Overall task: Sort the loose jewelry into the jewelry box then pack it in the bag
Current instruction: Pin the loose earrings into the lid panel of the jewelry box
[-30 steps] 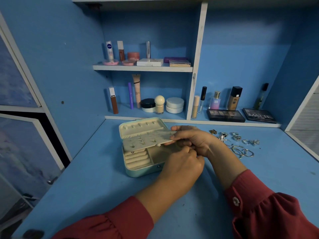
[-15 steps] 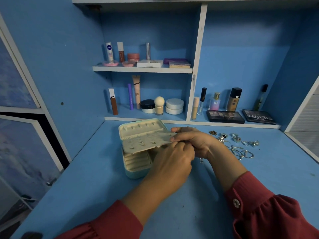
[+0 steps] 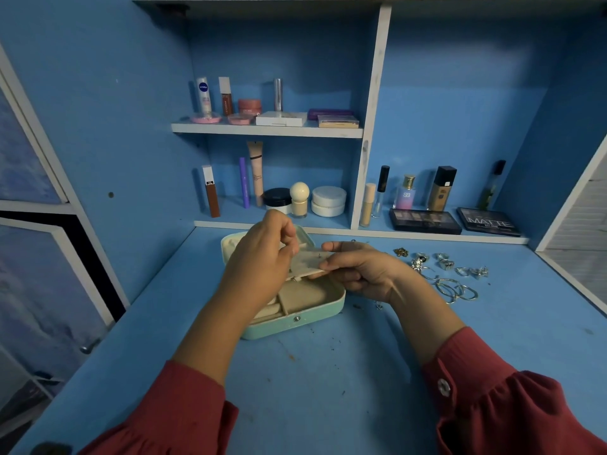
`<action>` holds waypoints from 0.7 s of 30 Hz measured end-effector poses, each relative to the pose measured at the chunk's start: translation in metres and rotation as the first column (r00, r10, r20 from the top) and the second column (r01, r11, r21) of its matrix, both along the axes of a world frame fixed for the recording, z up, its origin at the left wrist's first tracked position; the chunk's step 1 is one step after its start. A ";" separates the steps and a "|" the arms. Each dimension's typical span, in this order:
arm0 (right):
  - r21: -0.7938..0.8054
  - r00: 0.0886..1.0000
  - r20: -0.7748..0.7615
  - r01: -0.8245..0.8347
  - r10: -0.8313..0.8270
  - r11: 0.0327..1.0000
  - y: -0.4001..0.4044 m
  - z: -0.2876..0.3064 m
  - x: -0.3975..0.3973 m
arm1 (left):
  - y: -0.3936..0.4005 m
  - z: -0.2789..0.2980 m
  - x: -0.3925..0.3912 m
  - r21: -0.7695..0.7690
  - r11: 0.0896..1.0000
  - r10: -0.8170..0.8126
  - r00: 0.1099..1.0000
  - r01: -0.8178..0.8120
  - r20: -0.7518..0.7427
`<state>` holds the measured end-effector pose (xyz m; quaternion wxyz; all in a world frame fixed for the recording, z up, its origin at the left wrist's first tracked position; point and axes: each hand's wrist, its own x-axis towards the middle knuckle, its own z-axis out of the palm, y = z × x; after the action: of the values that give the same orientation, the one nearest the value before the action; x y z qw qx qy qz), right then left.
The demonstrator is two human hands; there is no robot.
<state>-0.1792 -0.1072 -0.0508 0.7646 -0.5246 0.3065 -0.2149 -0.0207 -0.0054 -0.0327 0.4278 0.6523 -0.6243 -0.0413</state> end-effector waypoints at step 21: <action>-0.005 1.000 -0.001 0.014 -0.014 1.000 0.002 0.000 0.000 | -0.005 -0.001 -0.009 0.008 0.998 -0.064 0.947 0.064 0.314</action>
<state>-0.1790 -0.1050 -0.0504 0.7615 -0.5246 0.3101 -0.2207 -0.0298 -0.0103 -0.0342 0.3222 0.6294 -0.7053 0.0502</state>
